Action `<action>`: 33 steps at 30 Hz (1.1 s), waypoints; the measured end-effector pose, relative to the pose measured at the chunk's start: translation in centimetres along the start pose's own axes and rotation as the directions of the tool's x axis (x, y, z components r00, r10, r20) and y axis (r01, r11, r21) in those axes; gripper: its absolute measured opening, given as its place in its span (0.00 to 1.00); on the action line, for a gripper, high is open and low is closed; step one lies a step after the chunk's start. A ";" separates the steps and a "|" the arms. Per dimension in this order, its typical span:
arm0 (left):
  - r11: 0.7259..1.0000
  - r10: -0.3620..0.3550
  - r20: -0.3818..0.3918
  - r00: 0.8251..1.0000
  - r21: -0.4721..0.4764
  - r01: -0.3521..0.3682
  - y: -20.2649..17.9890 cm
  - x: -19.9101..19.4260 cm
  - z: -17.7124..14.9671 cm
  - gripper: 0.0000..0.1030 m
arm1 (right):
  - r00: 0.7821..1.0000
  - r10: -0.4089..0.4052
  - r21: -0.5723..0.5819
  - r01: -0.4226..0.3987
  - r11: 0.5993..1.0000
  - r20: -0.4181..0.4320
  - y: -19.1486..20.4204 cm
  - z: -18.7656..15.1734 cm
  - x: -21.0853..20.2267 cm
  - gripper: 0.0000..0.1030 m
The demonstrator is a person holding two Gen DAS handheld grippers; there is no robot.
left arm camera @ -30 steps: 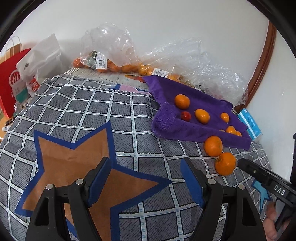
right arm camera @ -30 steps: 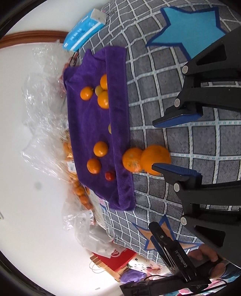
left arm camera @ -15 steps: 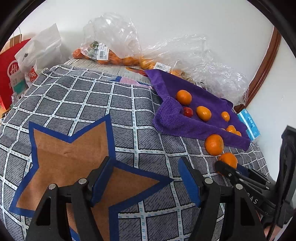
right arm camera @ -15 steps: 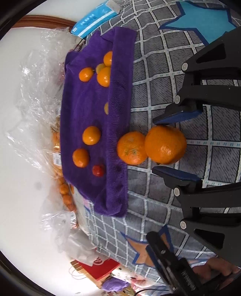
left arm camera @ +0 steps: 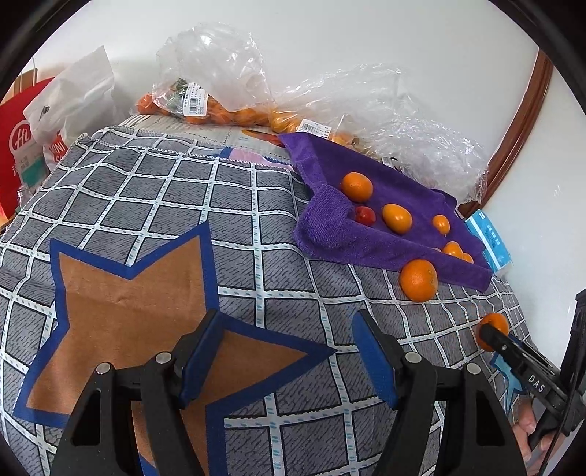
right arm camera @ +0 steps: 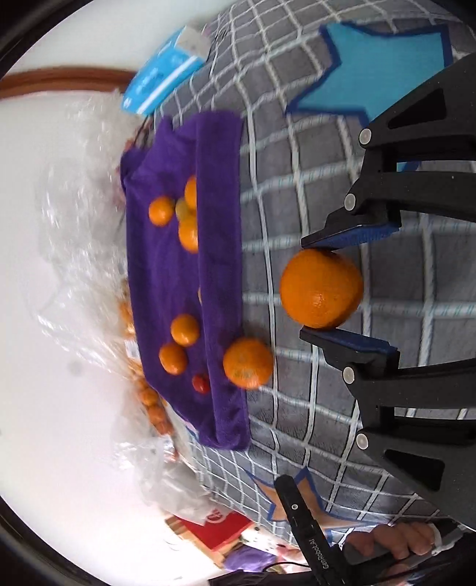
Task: Organize fruits
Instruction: 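Grasp the last orange with the left gripper while the right gripper holds its orange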
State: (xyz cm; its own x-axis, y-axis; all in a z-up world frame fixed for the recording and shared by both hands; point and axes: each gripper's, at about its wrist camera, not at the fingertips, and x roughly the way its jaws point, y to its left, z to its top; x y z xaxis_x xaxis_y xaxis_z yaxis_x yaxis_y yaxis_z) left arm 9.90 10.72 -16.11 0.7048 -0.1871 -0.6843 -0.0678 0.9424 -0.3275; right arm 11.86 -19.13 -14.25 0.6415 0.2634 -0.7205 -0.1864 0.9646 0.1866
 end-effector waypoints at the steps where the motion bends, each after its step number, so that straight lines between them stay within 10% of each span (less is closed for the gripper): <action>1: 1.000 -0.005 -0.002 1.000 0.005 0.005 -0.1 0.0 0.0 0.68 | 1.000 -0.011 0.006 0.011 1.000 0.010 -0.7 0.0 -0.3 0.40; 20: 0.981 -0.039 -0.080 0.996 0.185 0.053 -7.7 0.0 -0.2 0.67 | 0.994 -0.075 0.062 0.070 0.996 0.083 -6.4 -1.0 -2.6 0.40; 33: 0.972 0.067 -0.078 0.995 0.229 -0.047 -14.4 5.9 1.3 0.58 | 0.995 -0.072 0.118 0.064 0.991 0.063 -9.4 -1.3 -2.7 0.40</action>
State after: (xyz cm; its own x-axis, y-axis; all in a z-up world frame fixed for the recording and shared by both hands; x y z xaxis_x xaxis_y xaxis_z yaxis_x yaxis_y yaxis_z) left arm 15.96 -3.60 -14.61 0.6413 -0.1450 -0.7535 0.0627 0.9886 -0.1368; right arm 10.87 -28.90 -14.92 0.6992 0.1939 -0.6882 -0.0557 0.9744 0.2179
